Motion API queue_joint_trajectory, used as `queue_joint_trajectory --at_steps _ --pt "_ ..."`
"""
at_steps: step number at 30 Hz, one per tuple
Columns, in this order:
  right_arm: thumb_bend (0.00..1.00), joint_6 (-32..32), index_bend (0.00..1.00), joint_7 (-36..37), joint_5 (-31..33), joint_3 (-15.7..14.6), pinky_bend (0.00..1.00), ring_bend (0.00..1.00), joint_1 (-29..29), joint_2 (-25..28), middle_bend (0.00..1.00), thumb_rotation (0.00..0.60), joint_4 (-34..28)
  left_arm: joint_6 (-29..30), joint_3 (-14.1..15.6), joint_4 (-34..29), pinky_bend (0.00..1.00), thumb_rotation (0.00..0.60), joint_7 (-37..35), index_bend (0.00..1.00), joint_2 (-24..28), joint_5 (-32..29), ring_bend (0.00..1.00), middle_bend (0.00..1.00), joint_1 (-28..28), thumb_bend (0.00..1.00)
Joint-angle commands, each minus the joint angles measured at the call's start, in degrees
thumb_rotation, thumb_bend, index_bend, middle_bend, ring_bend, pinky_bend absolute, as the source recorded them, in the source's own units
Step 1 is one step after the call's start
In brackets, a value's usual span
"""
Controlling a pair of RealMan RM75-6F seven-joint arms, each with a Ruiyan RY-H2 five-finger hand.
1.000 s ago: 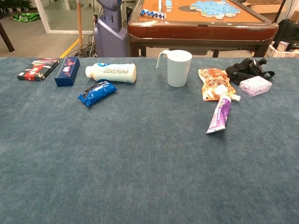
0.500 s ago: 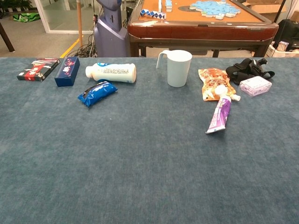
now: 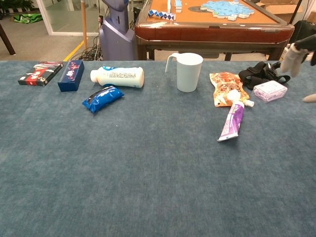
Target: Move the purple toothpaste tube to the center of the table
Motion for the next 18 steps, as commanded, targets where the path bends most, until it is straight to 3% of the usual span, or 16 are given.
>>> queue_joint_trajectory --at_steps 1,8,18 --pt "0.00 -7.0 0.30 -2.2 3.8 1.5 0.27 0.24 5.6 -2.4 0.39 0.600 2.5 0.1 0.0 0.1 0.10 0.600 0.1 0.00 -0.1 -0.2 0.03 0.03 0.1 0.12" --pt "0.00 -12.5 0.28 -6.1 8.5 2.2 0.26 0.22 11.4 -6.2 0.38 0.600 6.7 0.8 0.0 0.3 0.10 0.600 -0.5 0.00 -0.1 -0.3 0.03 0.03 0.6 0.12" --pt "0.00 -18.8 0.26 -12.1 16.0 1.0 0.21 0.18 18.2 -11.9 0.36 0.600 13.0 0.6 0.1 0.7 0.10 0.600 -0.6 0.00 -0.3 -0.2 0.03 0.03 0.8 0.12"
